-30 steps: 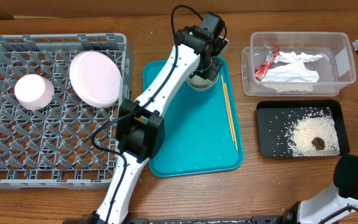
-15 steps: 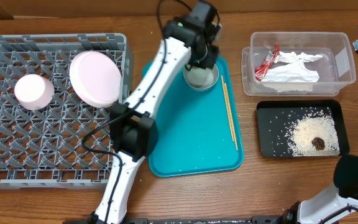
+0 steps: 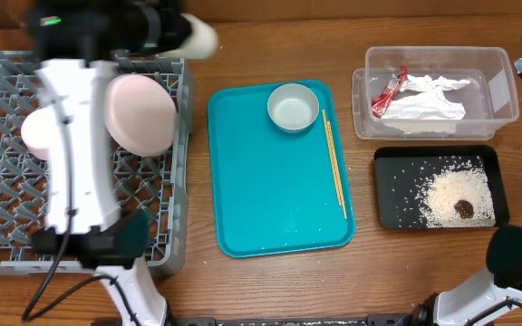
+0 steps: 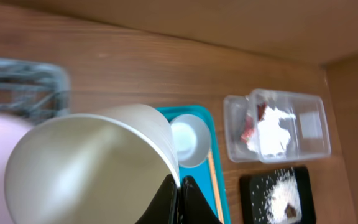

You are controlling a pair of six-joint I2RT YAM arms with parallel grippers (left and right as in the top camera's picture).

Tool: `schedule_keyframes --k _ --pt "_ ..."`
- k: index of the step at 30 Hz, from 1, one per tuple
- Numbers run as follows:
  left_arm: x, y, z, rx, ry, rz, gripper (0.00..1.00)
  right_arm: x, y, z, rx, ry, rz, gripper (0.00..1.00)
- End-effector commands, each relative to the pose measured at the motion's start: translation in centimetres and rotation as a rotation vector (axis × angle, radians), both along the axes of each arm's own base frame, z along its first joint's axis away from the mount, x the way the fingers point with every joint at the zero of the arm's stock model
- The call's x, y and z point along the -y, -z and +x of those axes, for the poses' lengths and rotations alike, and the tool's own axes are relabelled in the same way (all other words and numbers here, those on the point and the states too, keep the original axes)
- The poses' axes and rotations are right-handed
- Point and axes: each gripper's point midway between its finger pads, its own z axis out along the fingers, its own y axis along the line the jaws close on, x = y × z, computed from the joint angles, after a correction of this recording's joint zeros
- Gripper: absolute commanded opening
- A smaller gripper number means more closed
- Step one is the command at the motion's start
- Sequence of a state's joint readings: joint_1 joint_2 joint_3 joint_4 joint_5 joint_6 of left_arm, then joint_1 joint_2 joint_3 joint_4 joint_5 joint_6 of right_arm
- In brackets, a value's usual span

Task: Sort waste into correct bins and load items into the dishwasher
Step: 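Lift the white cup and carry it to the rack, then lower the cup upside down into the rack and open the left gripper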

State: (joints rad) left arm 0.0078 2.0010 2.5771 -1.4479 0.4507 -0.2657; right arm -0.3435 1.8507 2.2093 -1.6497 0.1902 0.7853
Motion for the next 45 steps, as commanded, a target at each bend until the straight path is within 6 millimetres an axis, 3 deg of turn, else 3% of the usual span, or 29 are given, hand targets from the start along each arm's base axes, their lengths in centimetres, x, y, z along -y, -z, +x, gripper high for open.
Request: schedule_keyframes --k 1,5,9,14,19,22,28,39,45 --pt "-5.3 -3.1 -2.4 0.032 -0.121 -0.051 0.04 0.1 -0.9 0.1 0.027 0.000 -0.018 1.00" --pt "-12.0 -2.9 -4.6 -0.008 -0.273 -0.056 0.04 0.1 -0.9 0.1 0.027 0.001 -0.017 1.00" --pt "-18.4 -1.5 -6.5 -0.060 -0.420 -0.036 0.04 0.1 -0.9 0.1 0.027 0.001 -0.017 1.00" --pt "-21.5 1.2 -7.3 -0.139 -0.486 -0.006 0.04 0.1 -0.9 0.1 0.027 0.001 -0.017 1.00" --pt "-21.6 5.5 -6.0 -0.231 -0.490 0.026 0.04 0.1 -0.9 0.1 0.027 0.001 -0.017 1.00" --pt "-22.7 9.1 -5.2 -0.308 -0.574 0.085 0.04 0.1 -0.9 0.1 0.027 0.000 -0.017 1.00" --pt "-23.8 11.7 -4.5 -0.331 -0.626 0.108 0.04 0.1 -0.9 0.1 0.027 0.001 -0.017 1.00" --pt "-17.8 15.7 -2.3 -0.349 -0.430 -0.036 0.04 0.1 -0.9 0.1 0.027 0.001 -0.017 1.00" --pt "-14.8 13.6 -0.9 -0.271 -0.331 -0.131 0.04 0.1 -0.9 0.1 0.027 0.001 -0.018 1.00"
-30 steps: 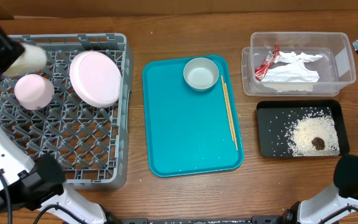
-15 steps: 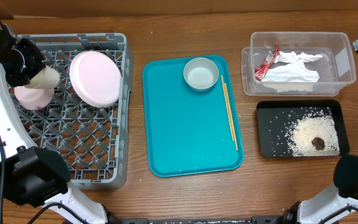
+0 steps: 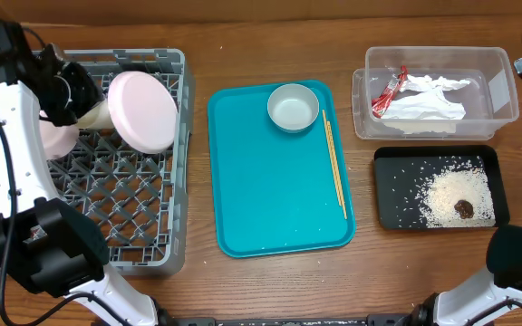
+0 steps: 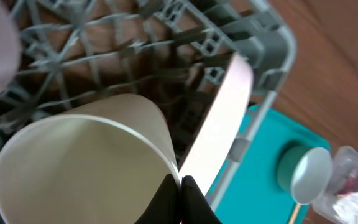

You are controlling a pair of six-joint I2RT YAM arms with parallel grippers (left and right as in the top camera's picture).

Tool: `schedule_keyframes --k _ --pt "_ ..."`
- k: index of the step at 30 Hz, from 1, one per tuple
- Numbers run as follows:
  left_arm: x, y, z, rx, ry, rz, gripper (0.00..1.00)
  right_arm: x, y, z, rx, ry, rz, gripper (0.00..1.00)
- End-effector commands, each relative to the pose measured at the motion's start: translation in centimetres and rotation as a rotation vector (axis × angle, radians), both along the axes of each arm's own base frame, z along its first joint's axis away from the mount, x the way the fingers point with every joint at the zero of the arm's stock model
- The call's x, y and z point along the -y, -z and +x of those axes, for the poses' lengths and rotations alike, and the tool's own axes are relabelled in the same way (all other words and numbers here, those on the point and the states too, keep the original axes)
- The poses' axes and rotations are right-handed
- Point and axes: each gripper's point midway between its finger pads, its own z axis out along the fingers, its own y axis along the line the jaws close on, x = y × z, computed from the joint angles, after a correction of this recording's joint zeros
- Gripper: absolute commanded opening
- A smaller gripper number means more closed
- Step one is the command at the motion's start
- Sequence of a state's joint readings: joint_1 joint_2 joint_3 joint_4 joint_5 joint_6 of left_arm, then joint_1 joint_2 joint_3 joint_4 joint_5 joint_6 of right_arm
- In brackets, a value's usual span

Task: Sort waste into correct bins and load items into the dishwasher
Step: 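Lower the cup upside down into the rack and open the left gripper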

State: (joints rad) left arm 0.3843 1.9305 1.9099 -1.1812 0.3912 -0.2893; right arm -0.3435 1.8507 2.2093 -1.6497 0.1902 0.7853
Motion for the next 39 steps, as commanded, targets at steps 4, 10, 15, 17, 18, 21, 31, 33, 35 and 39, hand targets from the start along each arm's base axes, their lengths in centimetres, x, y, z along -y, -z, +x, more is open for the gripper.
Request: schedule_keyframes --k 4,10,15,17,18,21,31,33,35,39 --pt "3.7 -5.1 0.4 0.147 0.105 -0.098 0.04 0.1 -0.9 0.1 0.027 0.001 -0.017 1.00" --pt "7.9 -9.7 -0.7 0.259 0.214 -0.097 0.04 0.1 -0.9 0.1 0.027 0.001 -0.017 1.00" --pt "11.7 -10.3 -0.6 0.284 0.316 -0.088 0.04 0.1 -0.9 0.1 0.027 0.000 -0.017 1.00" --pt "12.5 -10.3 -0.5 0.287 0.334 -0.085 0.04 0.1 -0.9 0.1 0.027 0.000 -0.018 1.00" --pt "12.5 -10.4 -0.4 0.295 0.337 -0.082 0.04 0.1 -0.9 0.1 0.027 0.001 -0.018 1.00" --pt "12.3 -11.4 -0.1 0.335 0.335 -0.069 0.04 0.1 -0.9 0.1 0.027 0.000 -0.018 1.00" --pt "5.9 -16.0 -3.0 0.350 0.159 0.008 0.04 0.1 -0.9 0.1 0.027 0.000 -0.018 1.00" --pt "4.2 -15.6 -4.2 0.314 0.104 -0.011 0.04 0.1 -0.9 0.1 0.027 0.001 -0.017 1.00" --pt "2.5 -15.1 -5.5 0.275 0.049 -0.040 0.04 0.1 -0.9 0.1 0.027 0.000 -0.018 1.00" --pt "-2.3 -14.0 -9.4 0.193 -0.120 -0.129 0.04 0.1 -0.9 0.1 0.027 0.001 -0.018 1.00"
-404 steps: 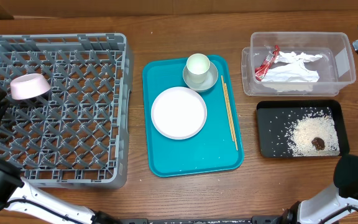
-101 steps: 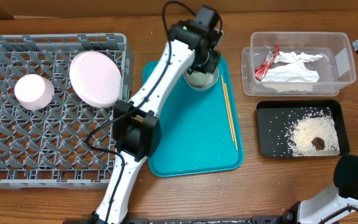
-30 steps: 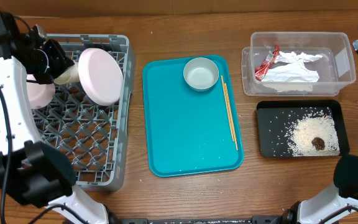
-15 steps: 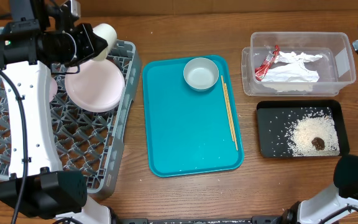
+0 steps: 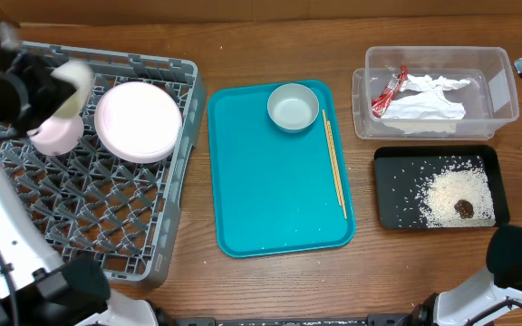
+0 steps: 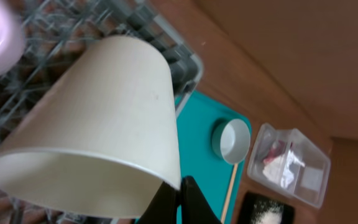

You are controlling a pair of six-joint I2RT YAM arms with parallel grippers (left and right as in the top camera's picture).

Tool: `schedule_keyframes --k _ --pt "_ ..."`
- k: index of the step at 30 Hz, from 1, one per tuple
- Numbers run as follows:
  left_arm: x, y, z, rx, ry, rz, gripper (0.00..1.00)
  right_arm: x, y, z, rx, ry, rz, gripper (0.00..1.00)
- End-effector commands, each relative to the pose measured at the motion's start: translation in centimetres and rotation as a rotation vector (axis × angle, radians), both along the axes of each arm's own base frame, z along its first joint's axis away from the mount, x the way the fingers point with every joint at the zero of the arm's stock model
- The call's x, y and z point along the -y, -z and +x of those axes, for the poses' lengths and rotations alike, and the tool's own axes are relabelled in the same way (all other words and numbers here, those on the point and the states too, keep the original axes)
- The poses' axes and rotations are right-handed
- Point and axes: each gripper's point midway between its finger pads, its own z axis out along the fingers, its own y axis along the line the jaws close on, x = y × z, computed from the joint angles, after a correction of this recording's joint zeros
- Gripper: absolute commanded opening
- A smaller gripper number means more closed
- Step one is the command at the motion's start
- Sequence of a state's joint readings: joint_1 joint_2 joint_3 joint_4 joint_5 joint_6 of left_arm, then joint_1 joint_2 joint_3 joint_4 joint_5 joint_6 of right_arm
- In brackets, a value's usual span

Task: Sort waste into correct bins and load items into the dishwasher
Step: 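Lower the cup upside down into the rack and open the left gripper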

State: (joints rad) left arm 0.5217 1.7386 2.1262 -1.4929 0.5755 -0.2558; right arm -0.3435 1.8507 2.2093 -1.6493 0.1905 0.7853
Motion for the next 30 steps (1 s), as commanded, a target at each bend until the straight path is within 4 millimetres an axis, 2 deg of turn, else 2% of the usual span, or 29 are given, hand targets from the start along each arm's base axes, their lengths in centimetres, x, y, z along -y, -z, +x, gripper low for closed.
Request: schedule_keyframes --k 1,6,11,12,14,19,24,25,30 --pt "-3.4 -1.2 -2.9 0.025 -0.097 -0.062 0.04 0.1 -0.9 0.1 0.027 0.001 -0.017 1.00" --pt "-5.9 -2.2 -4.5 0.193 -0.073 -0.225 0.04 0.1 -0.9 0.1 0.027 0.001 -0.017 1.00" --pt "-7.5 -0.9 -4.1 0.377 -0.044 -0.446 0.04 0.1 -0.9 0.1 0.027 0.000 -0.017 1.00" --pt "-8.0 -0.2 -3.5 0.457 -0.022 -0.523 0.04 0.1 -0.9 0.1 0.027 0.001 -0.017 1.00" --pt "-8.8 0.8 -2.9 0.533 0.003 -0.568 0.04 0.1 -0.9 0.1 0.027 0.001 -0.017 1.00" --pt "-11.5 5.1 -2.0 0.546 -0.022 -0.593 0.04 0.1 -0.9 0.1 0.027 0.000 -0.017 1.00" --pt "-13.6 8.3 -2.5 0.535 -0.072 -0.614 0.04 0.1 -0.9 0.1 0.027 0.001 -0.017 1.00" --pt "-14.2 9.6 -2.9 0.523 -0.092 -0.611 0.04 0.1 -0.9 0.1 0.027 0.001 -0.017 1.00" --pt "-15.1 13.4 -3.8 0.485 -0.154 -0.671 0.04 0.1 -0.9 0.1 0.027 0.000 -0.017 1.00"
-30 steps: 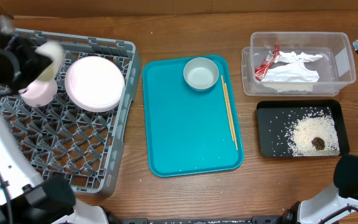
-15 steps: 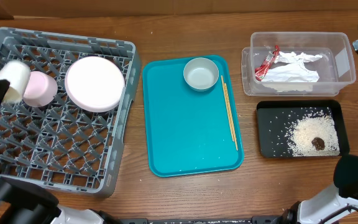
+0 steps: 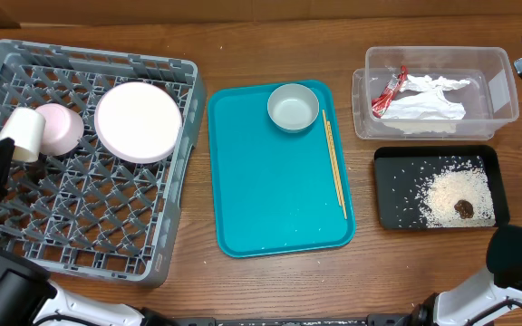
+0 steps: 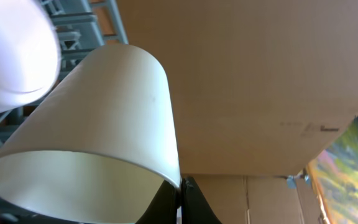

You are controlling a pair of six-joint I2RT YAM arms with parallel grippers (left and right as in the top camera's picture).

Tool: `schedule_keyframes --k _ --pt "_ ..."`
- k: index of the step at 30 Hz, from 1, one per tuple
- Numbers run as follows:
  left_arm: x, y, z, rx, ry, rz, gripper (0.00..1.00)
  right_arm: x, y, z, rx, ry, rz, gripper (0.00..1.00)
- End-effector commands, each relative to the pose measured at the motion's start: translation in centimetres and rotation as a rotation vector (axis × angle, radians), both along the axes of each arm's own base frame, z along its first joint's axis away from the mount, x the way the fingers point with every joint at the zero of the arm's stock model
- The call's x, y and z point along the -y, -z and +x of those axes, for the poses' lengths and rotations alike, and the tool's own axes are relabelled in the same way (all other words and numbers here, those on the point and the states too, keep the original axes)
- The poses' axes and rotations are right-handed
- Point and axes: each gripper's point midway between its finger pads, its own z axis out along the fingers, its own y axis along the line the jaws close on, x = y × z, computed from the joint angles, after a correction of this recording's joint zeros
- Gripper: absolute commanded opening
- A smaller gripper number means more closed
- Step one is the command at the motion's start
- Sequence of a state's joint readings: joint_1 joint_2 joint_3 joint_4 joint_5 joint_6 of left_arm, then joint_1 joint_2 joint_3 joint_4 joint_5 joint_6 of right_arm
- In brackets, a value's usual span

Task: Sort waste into correct bins and load items into the dishwasher
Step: 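Lower the cup upside down into the rack and open the left gripper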

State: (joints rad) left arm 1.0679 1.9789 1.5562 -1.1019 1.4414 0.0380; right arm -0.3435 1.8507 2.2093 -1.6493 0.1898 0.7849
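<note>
A cream paper cup lies tilted over the left part of the grey dish rack, just left of the pink bowl. My left gripper is shut on the cup's rim, one finger inside and one outside. From overhead only its dark body shows at the rack's left edge. A pink plate leans in the rack. On the teal tray stand a small bowl and chopsticks. The right gripper sits at the far right edge, its jaws unclear.
A clear bin holding crumpled paper and a red wrapper stands at the back right. In front of it a black tray carries scattered rice and a brown scrap. The rack sits skewed on the table.
The cup, still in my left gripper, has moved from over the rack's back left corner down and to the left, beside the pink bowl. My arm now shows only at the left edge.
My left gripper held the cup high over the rack's back. Then it held it low between the pink bowl and the upright plate. Later the rack sat skewed, the plate lay flatter, and the cup was above the bowl. Now it is left of the bowl.
</note>
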Motion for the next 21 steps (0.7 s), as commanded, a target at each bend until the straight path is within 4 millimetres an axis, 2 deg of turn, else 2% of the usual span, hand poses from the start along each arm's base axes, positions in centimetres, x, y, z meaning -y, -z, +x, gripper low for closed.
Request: schedule_keyframes --k 1,5,7,11,16,21 --pt "-0.4 2.9 -0.8 0.013 -0.013 -0.025 0.04 0.1 -0.9 0.1 0.026 0.001 -0.018 1.00" --pt "-0.2 5.3 -1.4 0.011 -0.019 -0.021 0.04 0.1 -0.9 0.1 0.026 0.001 -0.018 1.00" --pt "-0.2 6.0 -1.4 0.040 -0.023 -0.027 0.04 0.1 -0.9 0.1 0.026 0.001 -0.018 1.00" --pt "-0.5 6.1 -1.2 0.120 -0.031 -0.061 0.04 0.1 -0.9 0.1 0.027 0.001 -0.017 1.00" --pt "-0.5 7.1 -1.1 0.098 -0.029 -0.054 0.04 0.1 -0.9 0.1 0.026 0.001 -0.018 1.00" --pt "-0.3 7.1 -1.4 0.063 -0.038 -0.117 0.04 0.1 -0.9 0.1 0.027 0.001 -0.017 1.00"
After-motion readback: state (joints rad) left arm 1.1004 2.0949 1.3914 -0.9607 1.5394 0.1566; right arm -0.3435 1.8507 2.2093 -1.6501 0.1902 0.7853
